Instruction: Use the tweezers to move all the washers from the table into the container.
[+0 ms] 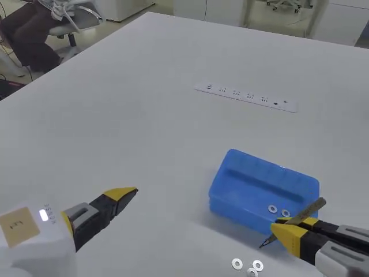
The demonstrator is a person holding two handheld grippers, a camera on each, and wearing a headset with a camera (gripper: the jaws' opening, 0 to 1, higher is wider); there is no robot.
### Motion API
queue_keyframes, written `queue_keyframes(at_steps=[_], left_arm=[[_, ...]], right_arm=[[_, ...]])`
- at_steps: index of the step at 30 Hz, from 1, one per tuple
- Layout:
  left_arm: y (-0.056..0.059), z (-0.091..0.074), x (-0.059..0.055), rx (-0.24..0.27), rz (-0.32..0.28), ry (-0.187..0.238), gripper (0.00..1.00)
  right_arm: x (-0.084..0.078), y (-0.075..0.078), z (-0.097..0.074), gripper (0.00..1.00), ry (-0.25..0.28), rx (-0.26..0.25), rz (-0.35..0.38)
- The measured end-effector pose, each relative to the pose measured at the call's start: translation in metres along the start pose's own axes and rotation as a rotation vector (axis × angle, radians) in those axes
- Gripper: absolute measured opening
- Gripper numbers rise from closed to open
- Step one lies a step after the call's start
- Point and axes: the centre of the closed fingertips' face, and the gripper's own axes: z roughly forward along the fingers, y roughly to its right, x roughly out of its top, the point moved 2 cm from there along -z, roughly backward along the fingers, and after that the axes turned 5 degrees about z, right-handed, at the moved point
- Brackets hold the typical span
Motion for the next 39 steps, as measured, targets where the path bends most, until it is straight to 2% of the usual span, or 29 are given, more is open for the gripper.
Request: queue_keyframes(at_steps=[15, 23, 32, 36, 39], left_arm=[[0.001, 0.000, 0.000, -0.002, -0.001, -0.004, 0.91], [0.001, 0.000, 0.000, -0.002, -0.001, -0.006, 0.91], [0.001, 0.000, 0.000, -0.004, -0.001, -0.006, 0.91], [0.001, 0.000, 0.000, -0.004, 0.000, -0.006, 0.91], [0.001, 0.000, 0.000, -0.005, 0.001, -0.006, 0.91]], right_arm=[[-0.032, -0.002, 0.010, 0.04, -0.078, 0.026, 0.040], [-0.037, 0.000, 0.013, 0.04, -0.097, 0.027, 0.032], [-0.041, -0.006, 0.014, 0.04, -0.118, 0.040, -0.062], [-0.043, -0.012, 0.014, 0.05, -0.133, 0.051, -0.135], [-0.045, -0.019, 0.015, 0.05, -0.152, 0.064, -0.226]])
